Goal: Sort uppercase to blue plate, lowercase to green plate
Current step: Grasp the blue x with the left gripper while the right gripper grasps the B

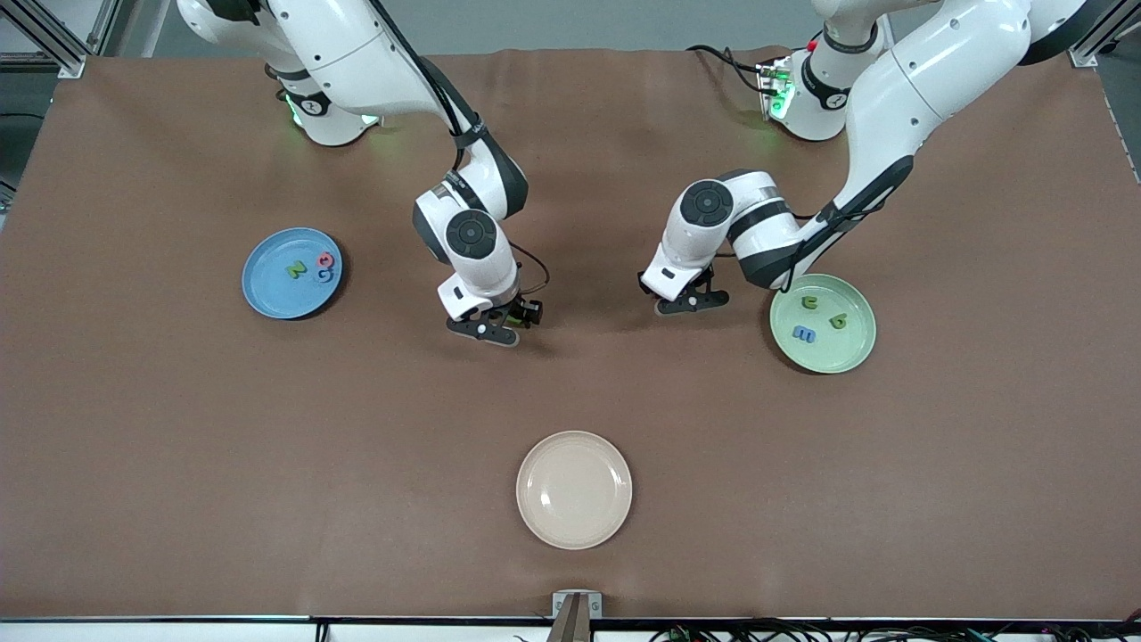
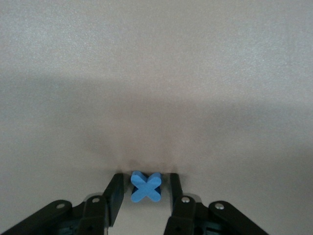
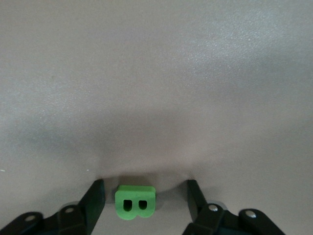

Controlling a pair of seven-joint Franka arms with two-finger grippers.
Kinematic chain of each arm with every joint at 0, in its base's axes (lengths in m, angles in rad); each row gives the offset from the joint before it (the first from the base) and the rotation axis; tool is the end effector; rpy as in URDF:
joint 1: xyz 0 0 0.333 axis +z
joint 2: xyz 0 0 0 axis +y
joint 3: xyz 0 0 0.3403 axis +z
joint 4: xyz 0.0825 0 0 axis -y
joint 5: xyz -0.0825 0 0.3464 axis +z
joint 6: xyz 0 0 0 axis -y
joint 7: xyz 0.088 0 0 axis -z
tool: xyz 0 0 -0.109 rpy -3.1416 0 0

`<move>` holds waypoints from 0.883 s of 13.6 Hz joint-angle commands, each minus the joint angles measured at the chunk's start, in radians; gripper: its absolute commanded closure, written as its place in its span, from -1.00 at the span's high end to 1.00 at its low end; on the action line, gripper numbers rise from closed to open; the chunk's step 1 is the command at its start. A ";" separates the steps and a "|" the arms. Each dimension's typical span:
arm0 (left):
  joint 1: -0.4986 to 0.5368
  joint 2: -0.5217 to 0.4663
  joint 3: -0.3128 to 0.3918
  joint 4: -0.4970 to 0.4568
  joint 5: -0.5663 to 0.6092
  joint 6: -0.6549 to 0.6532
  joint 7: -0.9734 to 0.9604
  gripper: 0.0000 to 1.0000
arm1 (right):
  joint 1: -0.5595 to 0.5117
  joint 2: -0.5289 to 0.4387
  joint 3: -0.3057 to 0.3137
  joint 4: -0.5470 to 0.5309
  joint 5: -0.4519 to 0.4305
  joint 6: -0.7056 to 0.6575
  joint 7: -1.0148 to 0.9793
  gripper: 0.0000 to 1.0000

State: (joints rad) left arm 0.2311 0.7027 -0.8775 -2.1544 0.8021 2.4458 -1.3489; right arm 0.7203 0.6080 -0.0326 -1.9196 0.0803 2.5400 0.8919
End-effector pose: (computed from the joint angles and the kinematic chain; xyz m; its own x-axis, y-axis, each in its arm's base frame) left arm 0.4356 -0.3176 0.2187 0.9877 0.1485 -0.0497 0.1493 -0.9887 0.0134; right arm 0.4775 0.3931 0.2219 0.9653 -0.2609 -0.0138 -0.2612 -0.9649 -0.0270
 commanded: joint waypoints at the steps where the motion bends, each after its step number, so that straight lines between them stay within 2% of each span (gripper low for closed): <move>1: -0.009 0.003 0.012 -0.005 0.005 0.027 -0.009 -0.43 | 0.011 0.013 -0.009 0.016 0.012 -0.003 0.013 0.18; 4: 0.003 -0.005 0.012 -0.005 0.003 0.025 -0.010 -0.69 | 0.011 0.013 -0.010 0.016 0.012 -0.004 0.013 0.13; 8: 0.048 -0.084 -0.011 -0.027 -0.009 0.012 -0.003 -0.75 | 0.013 0.015 -0.009 0.014 0.013 -0.007 0.018 0.13; 10: 0.155 -0.094 -0.098 -0.036 -0.011 -0.026 0.008 -0.77 | 0.016 0.013 -0.009 0.014 0.013 -0.007 0.032 0.11; 12: 0.279 -0.094 -0.199 -0.036 -0.011 -0.105 0.071 -0.77 | 0.016 0.013 -0.009 0.014 0.013 -0.007 0.032 -0.11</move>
State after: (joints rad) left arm 0.4011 0.6547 -0.9903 -2.1590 0.8020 2.3938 -1.3277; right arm 0.7213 0.6057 -0.0340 -1.9137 0.0803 2.5340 0.9031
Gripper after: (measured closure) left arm 0.727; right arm 0.463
